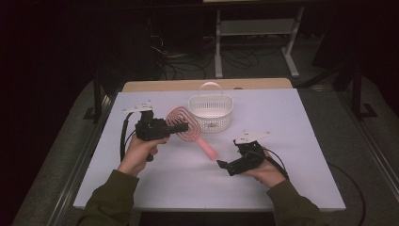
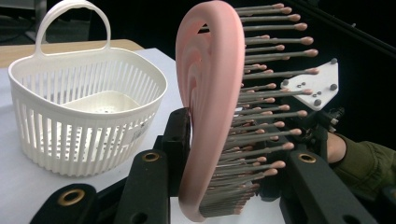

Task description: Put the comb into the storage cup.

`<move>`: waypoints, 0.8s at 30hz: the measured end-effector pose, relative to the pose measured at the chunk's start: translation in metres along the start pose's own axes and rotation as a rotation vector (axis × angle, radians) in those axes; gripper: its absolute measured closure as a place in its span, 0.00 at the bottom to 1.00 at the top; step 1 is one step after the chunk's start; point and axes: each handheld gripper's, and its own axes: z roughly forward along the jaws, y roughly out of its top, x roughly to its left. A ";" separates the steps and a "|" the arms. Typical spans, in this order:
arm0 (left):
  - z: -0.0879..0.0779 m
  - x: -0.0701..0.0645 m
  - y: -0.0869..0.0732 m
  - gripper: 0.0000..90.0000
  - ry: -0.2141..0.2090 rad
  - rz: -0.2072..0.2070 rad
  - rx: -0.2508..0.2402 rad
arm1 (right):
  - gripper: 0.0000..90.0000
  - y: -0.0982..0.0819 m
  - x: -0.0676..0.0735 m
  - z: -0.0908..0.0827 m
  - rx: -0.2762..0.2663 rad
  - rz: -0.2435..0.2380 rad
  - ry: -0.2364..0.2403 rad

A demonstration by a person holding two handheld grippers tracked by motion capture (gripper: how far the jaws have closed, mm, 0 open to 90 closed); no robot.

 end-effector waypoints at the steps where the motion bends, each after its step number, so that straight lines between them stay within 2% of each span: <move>1: 0.000 0.000 0.000 0.71 -0.001 -0.001 0.000 | 0.00 -0.001 0.000 -0.002 -0.005 0.001 -0.002; 5: 0.002 0.000 0.000 0.71 0.003 -0.005 -0.002 | 0.00 -0.010 -0.004 -0.013 -0.028 0.022 -0.014; 15: -0.001 0.002 0.000 0.71 -0.005 -0.016 -0.013 | 0.00 -0.027 -0.012 -0.031 -0.042 0.054 -0.037; 24: -0.008 0.003 0.003 0.71 -0.005 -0.021 -0.037 | 0.00 -0.045 -0.013 -0.041 -0.028 0.052 -0.055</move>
